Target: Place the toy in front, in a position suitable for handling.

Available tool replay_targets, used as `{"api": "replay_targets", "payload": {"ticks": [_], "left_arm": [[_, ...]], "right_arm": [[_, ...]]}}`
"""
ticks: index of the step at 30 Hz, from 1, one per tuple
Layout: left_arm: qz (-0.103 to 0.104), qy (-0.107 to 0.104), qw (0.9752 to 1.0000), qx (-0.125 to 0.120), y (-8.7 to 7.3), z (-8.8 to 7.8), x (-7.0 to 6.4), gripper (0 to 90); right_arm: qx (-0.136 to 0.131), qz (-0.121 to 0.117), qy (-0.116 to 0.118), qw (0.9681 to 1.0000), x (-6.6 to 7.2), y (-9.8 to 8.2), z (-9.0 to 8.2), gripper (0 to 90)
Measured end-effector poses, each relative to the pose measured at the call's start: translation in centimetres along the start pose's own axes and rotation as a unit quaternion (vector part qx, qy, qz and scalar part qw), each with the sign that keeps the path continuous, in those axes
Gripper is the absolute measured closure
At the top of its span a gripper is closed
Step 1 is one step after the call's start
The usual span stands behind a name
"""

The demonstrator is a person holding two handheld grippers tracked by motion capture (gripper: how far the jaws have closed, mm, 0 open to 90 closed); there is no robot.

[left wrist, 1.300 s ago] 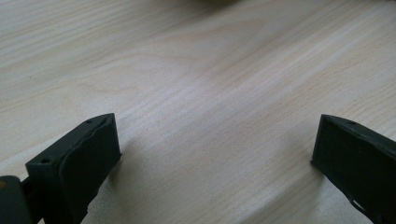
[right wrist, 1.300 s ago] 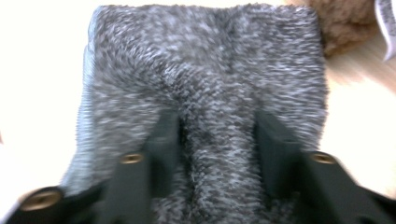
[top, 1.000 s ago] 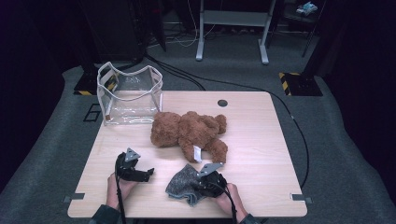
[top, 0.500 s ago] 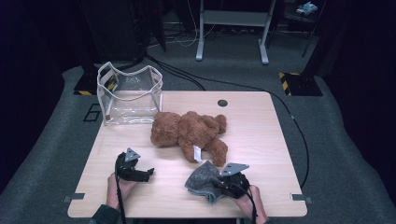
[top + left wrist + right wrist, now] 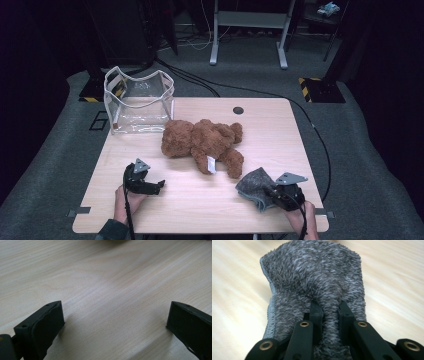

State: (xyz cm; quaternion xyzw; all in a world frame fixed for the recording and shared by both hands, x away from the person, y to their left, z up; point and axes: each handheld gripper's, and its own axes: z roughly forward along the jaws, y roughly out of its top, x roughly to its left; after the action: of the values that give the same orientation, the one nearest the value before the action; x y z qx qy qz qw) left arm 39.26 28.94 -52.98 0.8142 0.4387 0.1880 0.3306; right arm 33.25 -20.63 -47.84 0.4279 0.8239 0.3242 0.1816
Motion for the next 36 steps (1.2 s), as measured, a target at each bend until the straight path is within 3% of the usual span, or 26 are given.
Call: {"api": "replay_targets", "payload": {"ticks": [1, 6, 10, 14, 16, 19, 20, 31, 36], "left_arm": [[0.000, 0.000, 1.0000, 0.000, 0.0, 0.0, 0.0, 0.5], [0.000, 0.000, 1.0000, 0.000, 0.0, 0.0, 0.0, 0.5], [0.000, 0.000, 1.0000, 0.000, 0.0, 0.0, 0.0, 0.5], [0.000, 0.000, 1.0000, 0.000, 0.0, 0.0, 0.0, 0.5], [0.000, 0.000, 1.0000, 0.000, 0.0, 0.0, 0.0, 0.5], [0.001, 0.001, 1.0000, 0.000, 0.0, 0.0, 0.0, 0.5], [0.000, 0.000, 1.0000, 0.000, 0.0, 0.0, 0.0, 0.5], [-0.004, 0.000, 1.0000, -0.002, 0.0, 0.0, -0.1, 0.5], [-0.004, 0.000, 1.0000, -0.002, 0.0, 0.0, -0.1, 0.5]], "right_arm": [[0.000, -0.002, -0.010, 0.9999, -0.7, 0.0, -0.2, 78.3], [-0.014, 0.036, -0.051, 0.9980, -3.2, 0.2, -0.8, 78.2], [-0.010, 0.048, -0.070, 0.9964, -4.7, 0.7, -0.6, 77.9], [-0.005, 0.073, -0.093, 0.9929, -5.9, 1.3, 0.2, 77.2], [-0.002, 0.082, -0.094, 0.9922, -6.4, 1.6, 0.8, 76.4], [0.008, 0.086, -0.110, 0.9901, -6.7, 2.0, 1.7, 75.2], [0.014, 0.096, -0.113, 0.9889, -6.8, 2.1, 2.0, 74.8], [0.034, 0.109, -0.115, 0.9868, -7.5, 1.3, 4.2, 70.3], [0.035, 0.127, -0.110, 0.9851, -7.9, 1.1, 4.6, 61.3]]}}
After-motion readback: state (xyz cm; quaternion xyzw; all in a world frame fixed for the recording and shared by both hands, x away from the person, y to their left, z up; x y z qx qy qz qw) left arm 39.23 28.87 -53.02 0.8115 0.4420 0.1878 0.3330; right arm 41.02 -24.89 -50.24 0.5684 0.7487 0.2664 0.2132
